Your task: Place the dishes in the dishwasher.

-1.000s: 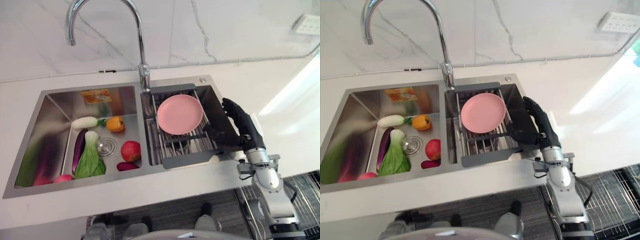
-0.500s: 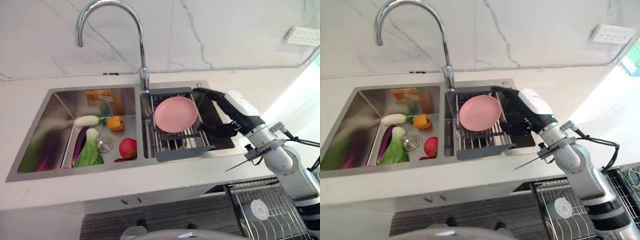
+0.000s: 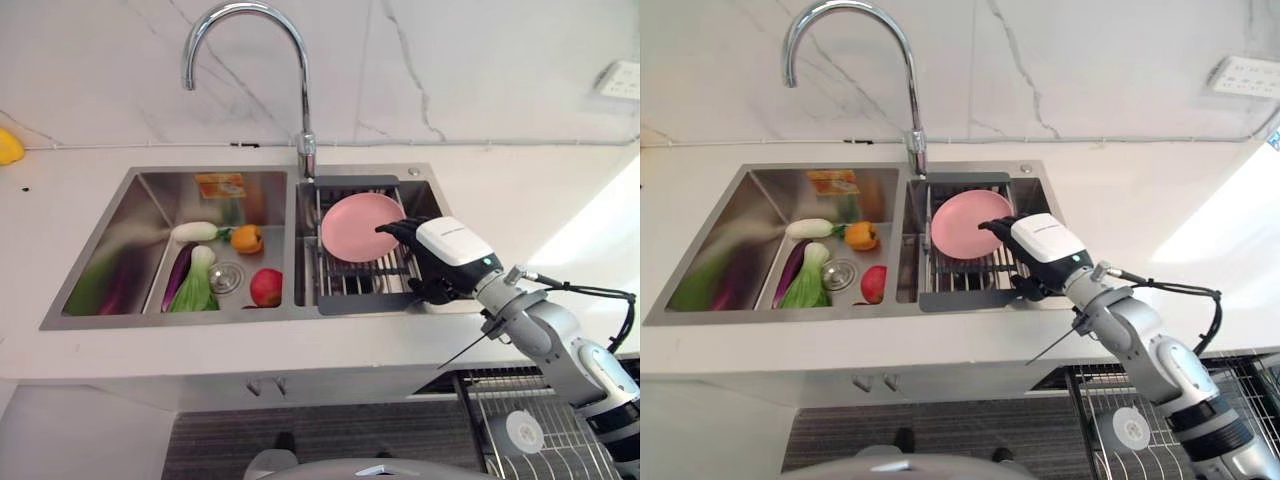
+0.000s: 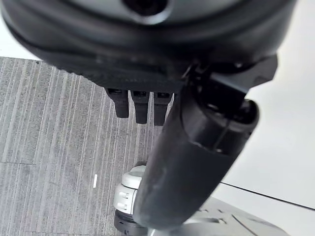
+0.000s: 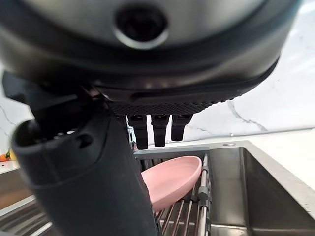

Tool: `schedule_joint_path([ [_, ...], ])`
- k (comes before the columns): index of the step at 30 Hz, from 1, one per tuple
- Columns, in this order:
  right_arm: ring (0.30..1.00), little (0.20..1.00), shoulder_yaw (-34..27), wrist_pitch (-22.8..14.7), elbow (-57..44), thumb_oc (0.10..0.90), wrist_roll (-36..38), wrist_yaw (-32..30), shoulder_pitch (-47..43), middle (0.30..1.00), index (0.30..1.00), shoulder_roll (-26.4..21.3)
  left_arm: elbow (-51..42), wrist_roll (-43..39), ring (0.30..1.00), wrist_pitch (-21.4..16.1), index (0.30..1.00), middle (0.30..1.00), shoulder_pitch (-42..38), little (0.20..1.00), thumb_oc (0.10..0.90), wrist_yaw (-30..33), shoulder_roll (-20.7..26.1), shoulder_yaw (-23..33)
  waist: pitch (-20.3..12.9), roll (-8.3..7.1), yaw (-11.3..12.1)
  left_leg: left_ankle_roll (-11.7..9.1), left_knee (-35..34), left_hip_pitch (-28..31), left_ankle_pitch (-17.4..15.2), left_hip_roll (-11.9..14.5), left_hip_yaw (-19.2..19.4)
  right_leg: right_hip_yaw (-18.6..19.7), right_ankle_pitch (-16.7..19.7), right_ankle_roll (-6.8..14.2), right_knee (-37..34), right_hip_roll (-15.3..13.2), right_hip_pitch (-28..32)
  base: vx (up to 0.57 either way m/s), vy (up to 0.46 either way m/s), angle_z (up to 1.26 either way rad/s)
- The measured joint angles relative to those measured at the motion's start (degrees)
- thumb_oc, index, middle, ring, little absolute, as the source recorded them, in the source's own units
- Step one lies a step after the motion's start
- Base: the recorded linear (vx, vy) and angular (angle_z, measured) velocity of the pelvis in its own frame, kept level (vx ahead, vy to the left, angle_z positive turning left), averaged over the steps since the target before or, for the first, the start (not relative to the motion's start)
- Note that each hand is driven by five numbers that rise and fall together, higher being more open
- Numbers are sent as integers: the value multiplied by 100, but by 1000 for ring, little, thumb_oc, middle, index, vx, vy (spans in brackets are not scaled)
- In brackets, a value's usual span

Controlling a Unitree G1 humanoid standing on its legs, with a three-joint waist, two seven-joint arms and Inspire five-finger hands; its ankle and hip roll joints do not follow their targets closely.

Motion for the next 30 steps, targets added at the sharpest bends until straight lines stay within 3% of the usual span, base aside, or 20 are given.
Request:
schedule_joint_path([
  [6,900,900,245,162,917,800,-396,-397,-328,900,900,480,-61,0,900,-10,900,900,-28,900,800,92,-8,-10,5,-3,179,-2,-2,-6,-6,-12,-154,-126,-4,-5,-3,0,74,5,-2,13],
  [13,900,900,473,420,1681,800,-1409,-952,-543,900,900,689,-81,7,900,3,900,900,-22,900,800,161,-12,-76,33,-42,270,1,-2,-35,21,-26,-267,-254,-4,-5,-3,-8,109,2,2,9],
  [14,834,834,566,477,1870,756,-1579,-1051,-640,834,834,743,-92,8,900,2,900,900,-29,900,800,165,-13,-77,35,-41,274,1,-2,-37,26,-28,-279,-265,-4,-4,-3,-8,113,-5,2,5],
  [15,451,451,614,533,2040,500,-1734,-1151,-690,451,451,816,-113,9,900,-9,900,900,-31,900,800,190,-12,-79,35,-42,291,1,-2,-38,29,-27,-290,-276,-5,-4,-4,-8,119,0,-3,4],
  [16,451,451,614,533,2040,500,-1734,-1151,-690,451,451,816,-113,9,900,-9,900,900,-31,900,800,190,-12,-79,35,-42,291,1,-2,-38,29,-27,-290,-276,-5,-4,-4,-8,119,3,-1,3],
  [17,300,300,654,608,2213,400,-1916,-1218,-734,300,300,888,-108,10,900,-14,900,900,-60,900,800,229,-12,-88,38,-37,317,-1,-2,-40,30,-28,-294,-284,-6,-5,-4,-8,120,0,0,0],
  [23,300,300,1139,915,2857,400,-2588,-1828,-1222,300,300,1136,-104,12,900,-15,900,900,-199,900,800,339,-3,-296,45,-35,387,-3,-2,-62,49,-28,-335,-326,-11,-12,-4,-4,121,-2,2,2],
  [27,300,300,1167,1039,2835,400,-2750,-2369,-1523,300,300,1191,-103,11,900,-16,900,900,-220,900,800,396,-3,-304,42,-40,391,-3,-2,-49,53,-27,-340,-338,-15,-19,-4,-4,138,0,0,0],
  [30,300,300,1150,1173,2836,400,-2742,-2408,-1635,300,300,1315,-112,11,900,-33,900,900,-244,900,800,442,-1,-306,46,-61,421,-25,-3,-58,56,-33,-406,-388,-50,-17,-5,-4,162,-5,1,10],
])
